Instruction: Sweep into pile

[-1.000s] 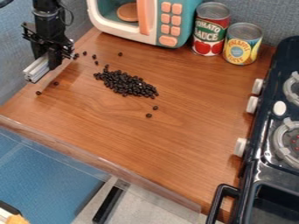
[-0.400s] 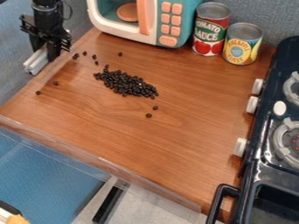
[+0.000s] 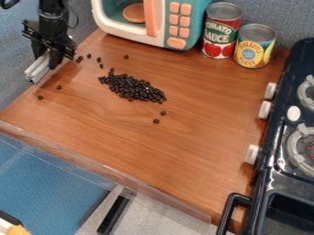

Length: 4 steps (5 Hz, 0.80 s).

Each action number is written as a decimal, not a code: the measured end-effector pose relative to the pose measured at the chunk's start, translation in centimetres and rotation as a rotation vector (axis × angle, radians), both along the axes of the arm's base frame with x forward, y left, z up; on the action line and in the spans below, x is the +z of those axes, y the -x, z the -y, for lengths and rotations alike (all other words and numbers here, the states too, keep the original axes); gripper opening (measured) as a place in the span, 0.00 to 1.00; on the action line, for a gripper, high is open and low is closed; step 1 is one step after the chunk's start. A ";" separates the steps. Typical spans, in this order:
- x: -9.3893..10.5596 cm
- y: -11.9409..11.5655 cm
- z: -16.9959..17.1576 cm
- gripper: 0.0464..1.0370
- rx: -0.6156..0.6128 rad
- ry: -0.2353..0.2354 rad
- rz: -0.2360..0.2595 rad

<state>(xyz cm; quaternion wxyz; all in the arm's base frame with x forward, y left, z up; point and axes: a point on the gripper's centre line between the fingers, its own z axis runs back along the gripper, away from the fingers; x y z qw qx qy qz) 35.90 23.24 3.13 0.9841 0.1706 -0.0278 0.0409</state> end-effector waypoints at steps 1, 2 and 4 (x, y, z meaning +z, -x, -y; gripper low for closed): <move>-1.2 -0.8 0.4 0.34 -0.019 -0.016 -0.024; -1.3 -1.3 0.2 0.34 -0.017 -0.036 -0.026; -1.7 -1.7 0.9 0.34 -0.055 -0.057 -0.035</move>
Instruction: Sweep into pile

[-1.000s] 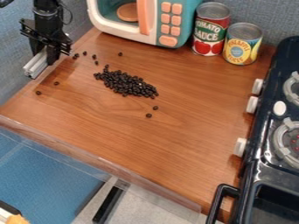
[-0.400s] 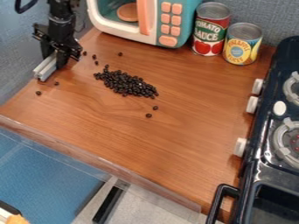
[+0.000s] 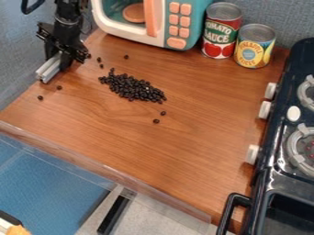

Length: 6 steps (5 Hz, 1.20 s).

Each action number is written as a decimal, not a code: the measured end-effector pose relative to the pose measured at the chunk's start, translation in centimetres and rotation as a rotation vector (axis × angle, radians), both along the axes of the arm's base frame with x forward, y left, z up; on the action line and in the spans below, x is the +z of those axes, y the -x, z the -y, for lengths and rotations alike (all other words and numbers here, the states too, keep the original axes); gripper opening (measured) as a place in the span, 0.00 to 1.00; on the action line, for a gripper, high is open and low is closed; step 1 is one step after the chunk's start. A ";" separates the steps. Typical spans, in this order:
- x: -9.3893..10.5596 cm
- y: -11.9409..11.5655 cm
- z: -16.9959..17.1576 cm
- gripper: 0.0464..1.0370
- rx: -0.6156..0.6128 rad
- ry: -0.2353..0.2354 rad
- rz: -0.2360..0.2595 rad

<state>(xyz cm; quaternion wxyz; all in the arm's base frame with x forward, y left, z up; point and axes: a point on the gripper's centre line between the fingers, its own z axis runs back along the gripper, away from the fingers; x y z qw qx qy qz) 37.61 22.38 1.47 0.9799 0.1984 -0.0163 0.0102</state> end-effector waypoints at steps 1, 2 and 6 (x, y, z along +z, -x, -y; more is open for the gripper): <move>-0.2 0.4 0.8 0.34 -0.052 0.003 0.010; -0.1 0.9 2.5 0.34 -0.090 0.015 0.012; 0.1 1.6 5.4 0.34 -0.206 0.067 0.007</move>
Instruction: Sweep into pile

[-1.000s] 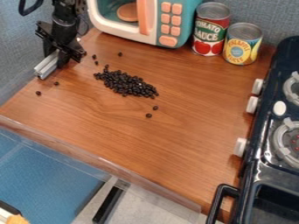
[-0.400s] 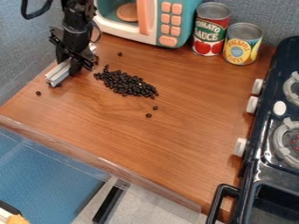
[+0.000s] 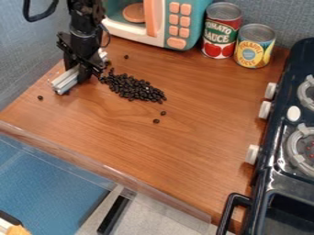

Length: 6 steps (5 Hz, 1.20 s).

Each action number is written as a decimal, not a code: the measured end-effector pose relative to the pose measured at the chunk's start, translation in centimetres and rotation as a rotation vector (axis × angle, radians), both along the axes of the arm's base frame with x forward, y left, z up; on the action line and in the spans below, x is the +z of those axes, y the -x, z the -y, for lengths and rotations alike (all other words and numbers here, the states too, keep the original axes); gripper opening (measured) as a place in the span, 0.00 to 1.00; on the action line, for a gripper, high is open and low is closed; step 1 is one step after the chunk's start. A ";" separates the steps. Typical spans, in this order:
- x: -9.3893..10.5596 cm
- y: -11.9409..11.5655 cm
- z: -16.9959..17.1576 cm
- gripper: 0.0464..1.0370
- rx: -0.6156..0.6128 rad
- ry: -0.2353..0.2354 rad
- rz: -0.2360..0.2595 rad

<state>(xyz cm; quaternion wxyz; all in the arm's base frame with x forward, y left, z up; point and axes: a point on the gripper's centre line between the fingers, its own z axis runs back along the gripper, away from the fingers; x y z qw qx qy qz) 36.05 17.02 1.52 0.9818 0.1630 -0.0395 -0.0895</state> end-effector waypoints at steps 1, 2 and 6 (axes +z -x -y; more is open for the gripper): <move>0.0 0.4 0.9 0.34 -0.017 0.015 0.003; 0.6 0.3 2.9 0.34 -0.065 0.020 0.012; 0.7 -0.1 5.6 0.34 -0.064 0.040 -0.001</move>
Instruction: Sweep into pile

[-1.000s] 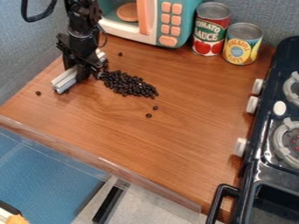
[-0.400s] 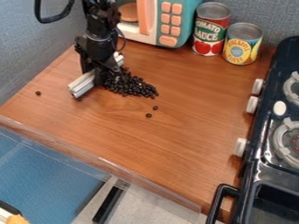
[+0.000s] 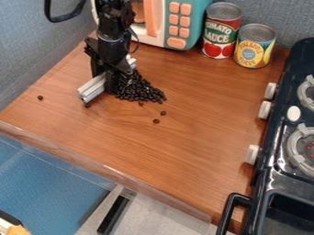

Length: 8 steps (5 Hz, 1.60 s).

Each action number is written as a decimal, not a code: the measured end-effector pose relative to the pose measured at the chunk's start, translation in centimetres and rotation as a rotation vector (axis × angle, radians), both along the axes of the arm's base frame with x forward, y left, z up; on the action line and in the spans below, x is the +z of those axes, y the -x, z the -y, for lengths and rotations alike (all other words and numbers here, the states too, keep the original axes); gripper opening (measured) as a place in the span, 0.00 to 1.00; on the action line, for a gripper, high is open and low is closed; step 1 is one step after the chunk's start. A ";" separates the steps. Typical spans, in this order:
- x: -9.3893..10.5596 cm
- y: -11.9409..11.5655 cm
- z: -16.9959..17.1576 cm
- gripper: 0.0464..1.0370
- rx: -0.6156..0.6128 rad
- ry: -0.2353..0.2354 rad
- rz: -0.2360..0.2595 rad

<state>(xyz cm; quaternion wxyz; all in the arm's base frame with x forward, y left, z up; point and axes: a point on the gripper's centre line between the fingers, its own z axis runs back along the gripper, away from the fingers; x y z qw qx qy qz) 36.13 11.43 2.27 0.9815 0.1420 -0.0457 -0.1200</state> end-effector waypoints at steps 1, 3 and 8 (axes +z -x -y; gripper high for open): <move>0.5 -0.4 0.0 0.34 0.010 0.013 0.004; 4.5 -1.1 -4.0 0.34 0.102 0.016 0.055; 0.4 -4.4 -8.6 0.34 0.000 -0.006 -0.142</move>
